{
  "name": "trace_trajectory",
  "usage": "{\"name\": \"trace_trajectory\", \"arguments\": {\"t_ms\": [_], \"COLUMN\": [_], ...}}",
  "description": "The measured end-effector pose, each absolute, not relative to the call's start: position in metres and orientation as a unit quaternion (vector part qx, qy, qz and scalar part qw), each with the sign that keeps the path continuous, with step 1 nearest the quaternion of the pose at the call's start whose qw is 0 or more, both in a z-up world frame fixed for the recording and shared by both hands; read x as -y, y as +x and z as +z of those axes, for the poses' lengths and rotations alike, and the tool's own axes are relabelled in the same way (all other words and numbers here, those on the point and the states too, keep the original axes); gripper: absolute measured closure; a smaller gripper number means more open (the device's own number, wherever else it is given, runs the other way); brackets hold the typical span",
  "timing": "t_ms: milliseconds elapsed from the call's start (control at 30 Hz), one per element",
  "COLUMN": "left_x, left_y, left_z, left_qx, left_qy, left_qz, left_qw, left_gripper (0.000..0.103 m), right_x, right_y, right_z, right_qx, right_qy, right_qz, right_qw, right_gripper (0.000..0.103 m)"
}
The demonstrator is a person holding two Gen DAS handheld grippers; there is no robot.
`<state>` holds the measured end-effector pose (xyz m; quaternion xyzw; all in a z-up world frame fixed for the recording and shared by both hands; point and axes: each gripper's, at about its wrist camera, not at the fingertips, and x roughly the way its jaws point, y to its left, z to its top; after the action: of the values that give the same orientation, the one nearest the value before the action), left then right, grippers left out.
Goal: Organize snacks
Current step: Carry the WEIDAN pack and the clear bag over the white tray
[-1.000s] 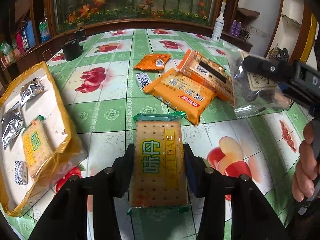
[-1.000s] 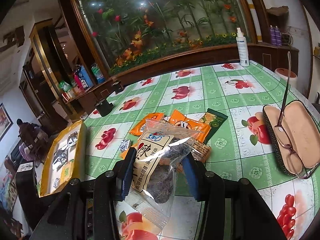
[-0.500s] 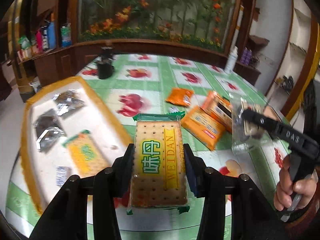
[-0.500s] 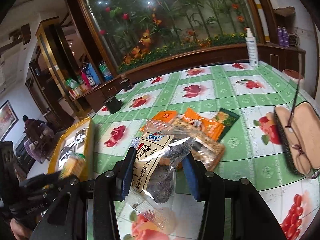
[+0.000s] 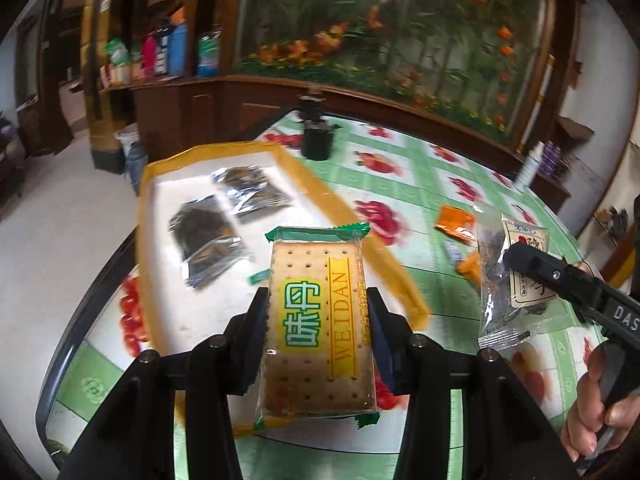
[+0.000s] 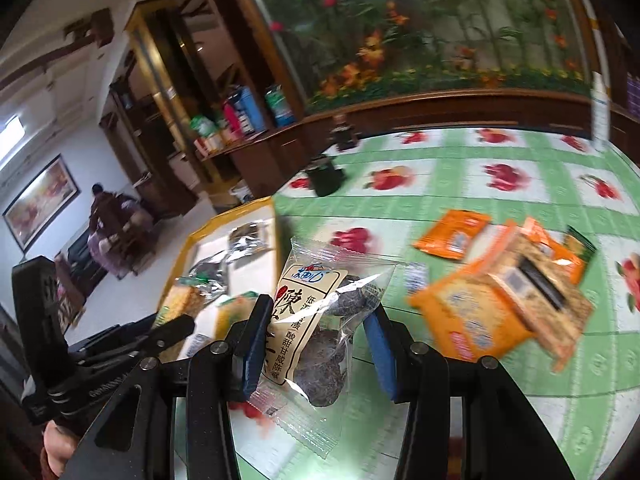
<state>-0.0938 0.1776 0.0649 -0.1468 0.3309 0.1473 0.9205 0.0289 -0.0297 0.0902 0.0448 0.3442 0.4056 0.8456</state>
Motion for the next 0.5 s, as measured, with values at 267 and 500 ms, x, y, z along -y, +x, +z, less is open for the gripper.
{"name": "trace_trajectory", "arguments": {"t_ms": [267,500], "left_x": [-0.202,-0.207], "left_y": [-0.098,-0.095], "left_z": [0.045,0.031], "left_qx": [-0.339,-0.348], "left_qy": [-0.160,-0.145], "left_qz": [0.185,0.215], "left_qw": [0.908,0.901], "left_gripper": [0.058,0.058], "right_x": [-0.040,-0.102], "right_y": [0.033,0.045], "right_z": [0.094,0.083], "right_qx": [-0.352,-0.370], "right_qy": [0.031,0.021], "right_qz": [0.429,0.430], "right_qw": [0.831,0.824], "right_gripper": [0.053,0.053]}}
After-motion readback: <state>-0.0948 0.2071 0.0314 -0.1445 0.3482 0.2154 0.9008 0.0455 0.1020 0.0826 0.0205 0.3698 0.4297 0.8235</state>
